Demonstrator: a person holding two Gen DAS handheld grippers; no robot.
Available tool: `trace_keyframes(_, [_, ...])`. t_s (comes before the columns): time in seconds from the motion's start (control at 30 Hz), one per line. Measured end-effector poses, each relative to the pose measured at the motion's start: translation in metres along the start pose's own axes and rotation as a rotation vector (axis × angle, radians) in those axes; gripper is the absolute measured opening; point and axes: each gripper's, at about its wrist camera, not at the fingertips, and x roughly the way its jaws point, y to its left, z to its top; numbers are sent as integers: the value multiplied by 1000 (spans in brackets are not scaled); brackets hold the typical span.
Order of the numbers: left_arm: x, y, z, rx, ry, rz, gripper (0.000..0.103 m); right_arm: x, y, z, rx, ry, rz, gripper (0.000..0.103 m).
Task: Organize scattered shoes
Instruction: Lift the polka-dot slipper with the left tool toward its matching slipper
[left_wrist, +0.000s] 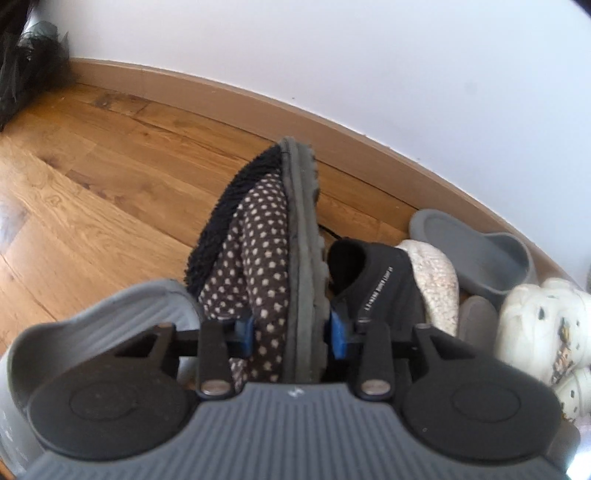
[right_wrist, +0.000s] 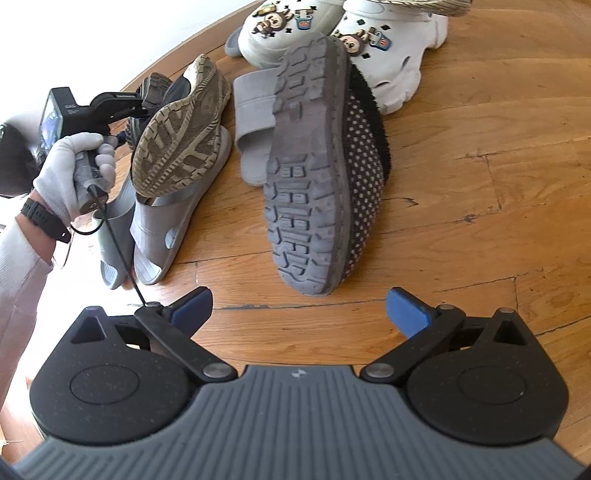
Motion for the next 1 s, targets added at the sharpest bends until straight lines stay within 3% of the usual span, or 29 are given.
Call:
trace_keyframes(0.37, [-47, -19, -26, 83, -17, -172, 31, -11, 0, 0, -6, -24, 17, 102])
trace_keyframes(0.73, [-97, -26, -45, 144, -28, -288, 30, -16, 7, -1, -32, -55, 54, 102])
trace_keyframes(1.0, [-144, -36, -94, 312, -64, -313, 30, -20, 10, -6, -29, -81, 74, 102])
